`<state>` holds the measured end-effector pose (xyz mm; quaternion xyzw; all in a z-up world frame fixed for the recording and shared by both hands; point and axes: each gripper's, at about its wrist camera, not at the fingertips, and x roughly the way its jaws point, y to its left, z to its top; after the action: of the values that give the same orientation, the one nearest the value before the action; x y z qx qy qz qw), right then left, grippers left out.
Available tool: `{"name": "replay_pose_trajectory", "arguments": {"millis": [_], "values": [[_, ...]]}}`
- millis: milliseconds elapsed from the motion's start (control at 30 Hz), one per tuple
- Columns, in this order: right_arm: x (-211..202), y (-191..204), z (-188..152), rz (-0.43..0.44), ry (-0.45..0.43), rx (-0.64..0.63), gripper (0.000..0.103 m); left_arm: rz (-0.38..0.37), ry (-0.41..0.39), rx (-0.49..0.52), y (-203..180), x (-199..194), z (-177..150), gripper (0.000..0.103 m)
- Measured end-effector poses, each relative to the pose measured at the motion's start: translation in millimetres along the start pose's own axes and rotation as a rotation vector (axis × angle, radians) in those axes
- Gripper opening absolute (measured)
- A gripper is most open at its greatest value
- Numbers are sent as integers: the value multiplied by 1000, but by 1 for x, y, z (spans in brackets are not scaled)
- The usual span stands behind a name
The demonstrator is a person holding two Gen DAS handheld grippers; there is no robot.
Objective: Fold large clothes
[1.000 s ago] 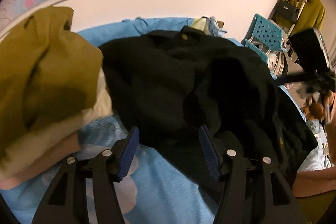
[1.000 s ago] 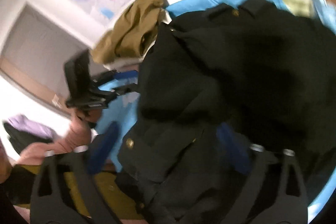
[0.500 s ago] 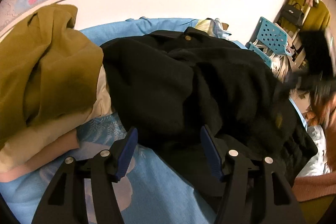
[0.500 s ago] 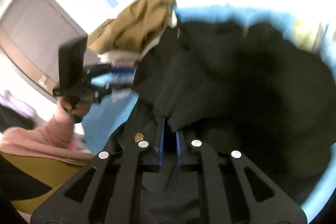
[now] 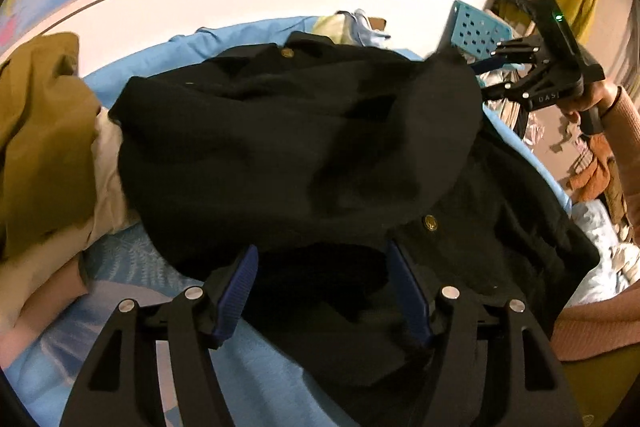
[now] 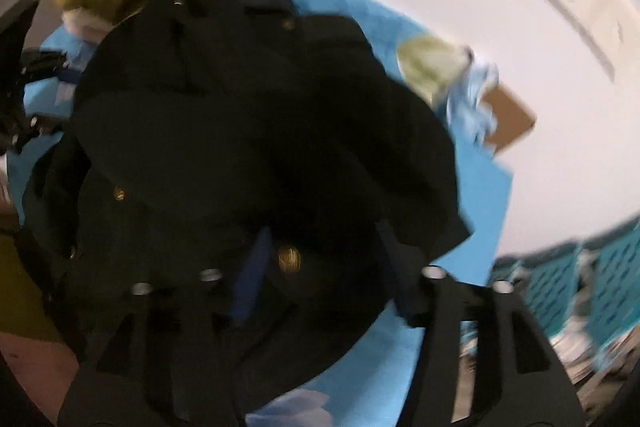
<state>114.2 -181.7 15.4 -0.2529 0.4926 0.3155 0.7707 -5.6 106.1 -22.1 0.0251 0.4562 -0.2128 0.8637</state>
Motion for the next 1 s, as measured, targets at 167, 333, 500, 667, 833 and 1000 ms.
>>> {"name": "replay_pose_trajectory", "arguments": {"millis": [167, 333, 500, 667, 833, 1000], "values": [[-14, -23, -36, 126, -161, 203, 85, -21, -59, -9, 8, -17, 6, 64], [-16, -41, -49, 242, -312, 371, 94, 8, -210, -22, 28, -61, 30, 71], [14, -43, -29, 289, -331, 430, 95, 171, -107, -22, 43, -26, 57, 72], [19, -29, -18, 351, -285, 359, 18, 269, 72, 35, 46, 40, 57, 71], [-43, -39, -20, 331, -369, 337, 17, 276, 5, 19, 48, 36, 63, 9], [-65, -73, -27, 249, -370, 412, 17, 303, -169, -106, 67, 0, 88, 4]]}}
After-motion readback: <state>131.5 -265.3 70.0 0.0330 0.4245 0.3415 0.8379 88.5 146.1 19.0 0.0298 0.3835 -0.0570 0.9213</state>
